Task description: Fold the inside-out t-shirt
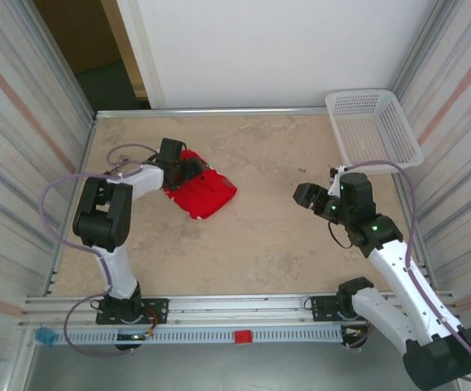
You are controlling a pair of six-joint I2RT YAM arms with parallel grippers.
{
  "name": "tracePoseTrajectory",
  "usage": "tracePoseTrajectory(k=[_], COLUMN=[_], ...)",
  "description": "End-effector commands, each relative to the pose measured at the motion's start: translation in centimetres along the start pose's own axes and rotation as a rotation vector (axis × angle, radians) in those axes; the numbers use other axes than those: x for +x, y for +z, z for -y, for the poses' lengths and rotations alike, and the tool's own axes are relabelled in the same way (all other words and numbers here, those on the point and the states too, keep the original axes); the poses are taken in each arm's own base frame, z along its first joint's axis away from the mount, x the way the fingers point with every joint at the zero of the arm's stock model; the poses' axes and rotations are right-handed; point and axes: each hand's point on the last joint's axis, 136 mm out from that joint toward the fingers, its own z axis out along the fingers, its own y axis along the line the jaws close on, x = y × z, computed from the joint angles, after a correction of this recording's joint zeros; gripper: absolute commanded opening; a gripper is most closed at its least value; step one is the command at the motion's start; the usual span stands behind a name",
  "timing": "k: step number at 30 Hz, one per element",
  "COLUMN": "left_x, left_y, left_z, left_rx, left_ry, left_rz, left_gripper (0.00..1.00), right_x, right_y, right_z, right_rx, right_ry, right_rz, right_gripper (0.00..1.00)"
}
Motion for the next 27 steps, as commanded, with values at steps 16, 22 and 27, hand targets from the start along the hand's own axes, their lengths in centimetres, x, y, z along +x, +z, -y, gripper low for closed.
tracePoseTrajectory(k=[16, 22, 27], left_x=[-7.0, -1.7, 0.5], left_y=[-7.5, -7.6, -5.8], left_z=[2.4, 5.8, 4.1], left_rx=[0.100, 0.102, 0.061], left_ry=[0.136, 0.446, 0.455], left_rz=[0.187, 0.103, 0.055], left_gripper=[0.85, 0.86, 0.86], right_x=[0.3, 0.1, 0.0], right_y=[0.8, 1.5, 1.3], right_z=[-0.1, -0.5, -0.6], right_rx=[-0.014, -0.024, -0.026], right_ry=[0.003, -0.005, -0.005], right_rz=[-0.029, -0.037, -0.032], right_gripper=[0.70, 0.69, 0.70])
